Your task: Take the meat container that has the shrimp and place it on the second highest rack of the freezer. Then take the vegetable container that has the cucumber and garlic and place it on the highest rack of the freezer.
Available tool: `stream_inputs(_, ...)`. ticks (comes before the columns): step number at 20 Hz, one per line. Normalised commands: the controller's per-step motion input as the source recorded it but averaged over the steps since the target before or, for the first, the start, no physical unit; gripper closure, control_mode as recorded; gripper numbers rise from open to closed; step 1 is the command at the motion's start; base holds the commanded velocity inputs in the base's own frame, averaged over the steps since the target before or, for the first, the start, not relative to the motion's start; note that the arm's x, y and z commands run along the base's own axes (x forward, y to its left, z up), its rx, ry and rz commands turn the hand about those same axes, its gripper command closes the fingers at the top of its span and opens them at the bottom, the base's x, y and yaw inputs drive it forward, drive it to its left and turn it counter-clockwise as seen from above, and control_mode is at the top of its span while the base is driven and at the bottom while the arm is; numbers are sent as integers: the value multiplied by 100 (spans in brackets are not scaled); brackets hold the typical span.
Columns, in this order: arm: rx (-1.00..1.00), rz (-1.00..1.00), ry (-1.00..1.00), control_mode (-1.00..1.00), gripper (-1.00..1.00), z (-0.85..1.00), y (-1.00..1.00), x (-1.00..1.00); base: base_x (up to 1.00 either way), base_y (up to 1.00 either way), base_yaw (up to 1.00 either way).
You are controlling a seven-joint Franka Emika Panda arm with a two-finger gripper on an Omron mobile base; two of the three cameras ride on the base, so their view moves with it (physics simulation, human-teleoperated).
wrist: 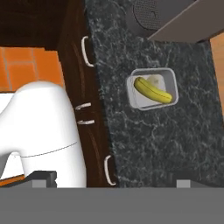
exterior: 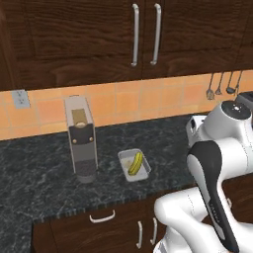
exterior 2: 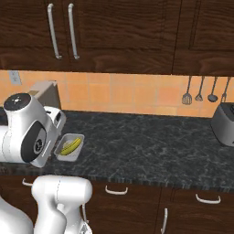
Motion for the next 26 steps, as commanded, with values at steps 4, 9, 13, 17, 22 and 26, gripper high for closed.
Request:
stream_inputs(4,-3,-27,-9,-100,-100,0,50,3,0,0,0)
stream_inputs(9,1,-13,-2,-100,-100,-8,65,-5,0,0,0)
stream_inputs(13,16,-7,7,-100,-100,-14,40,0,0,0,0)
stream_inputs(17,11,-20,2,-100,-100,-28,4,2,0,0,0)
stream_inputs(22,2,-21,7,-100,-100,-43,0,20,0,0,0)
stream_inputs(26,4,-4,11,-100,-100,-30,-3,38,0,0,0)
